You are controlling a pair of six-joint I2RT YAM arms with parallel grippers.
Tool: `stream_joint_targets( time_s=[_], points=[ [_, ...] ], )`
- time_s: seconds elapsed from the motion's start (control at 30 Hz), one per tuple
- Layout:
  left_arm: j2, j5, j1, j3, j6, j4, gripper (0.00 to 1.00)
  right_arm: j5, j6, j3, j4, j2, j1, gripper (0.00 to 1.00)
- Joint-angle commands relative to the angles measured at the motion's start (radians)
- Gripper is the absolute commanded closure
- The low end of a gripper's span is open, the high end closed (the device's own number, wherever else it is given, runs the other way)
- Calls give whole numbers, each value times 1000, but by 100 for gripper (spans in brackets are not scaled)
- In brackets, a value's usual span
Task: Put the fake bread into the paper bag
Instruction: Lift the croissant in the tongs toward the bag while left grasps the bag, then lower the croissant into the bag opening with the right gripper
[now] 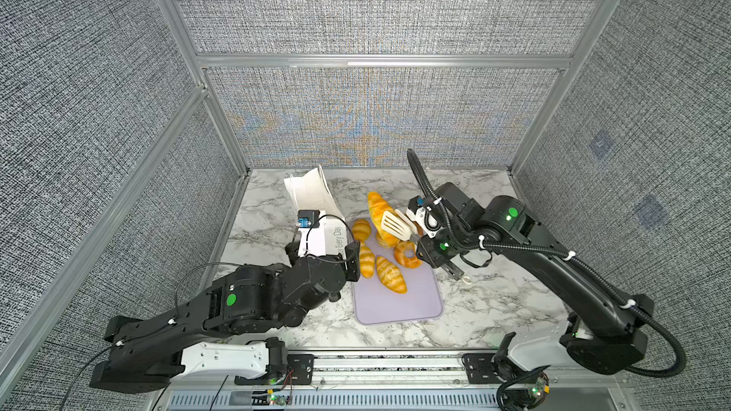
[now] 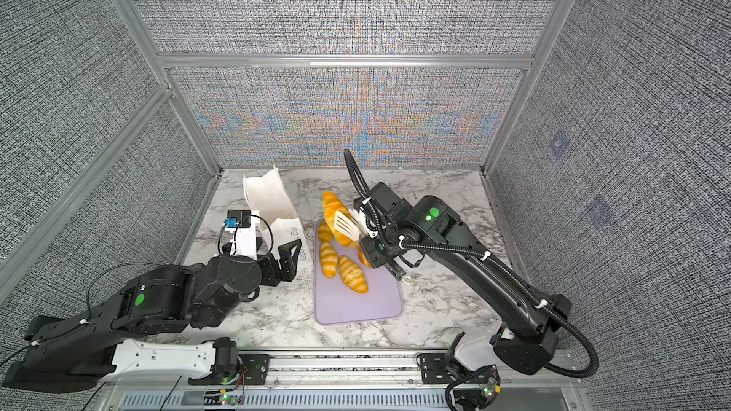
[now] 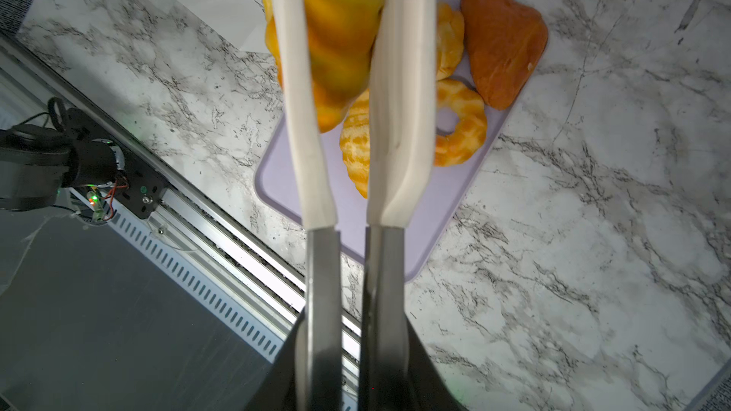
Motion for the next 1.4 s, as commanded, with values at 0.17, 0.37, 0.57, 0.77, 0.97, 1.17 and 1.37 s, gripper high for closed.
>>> stream_joint_targets(
  time_s=[0.17, 0.37, 0.57, 0.77, 0.97, 1.17, 1.37],
  points=[
    [-32, -57, 30, 64, 81, -23, 1, -33, -55, 165, 80, 63, -2, 71],
    [-52, -114, 39, 81, 37, -80, 1, -55, -80, 292, 83, 129, -1, 70],
    [-105, -136, 45, 63, -4, -108, 1, -88, -96, 396, 141, 180, -1, 70],
    [-124, -122, 47, 37, -38, -139, 1, -138, -111, 463, 189, 241, 12, 70],
    [-129, -137, 47, 29, -49, -142, 1, -142, -127, 549, 188, 323, 44, 70],
    [-125, -132, 48, 21, -63, -156, 1, -142, -132, 575, 194, 377, 63, 70],
    [-128, -132, 52, 7, -66, -146, 1, -135, -117, 577, 193, 426, 65, 70]
  ],
)
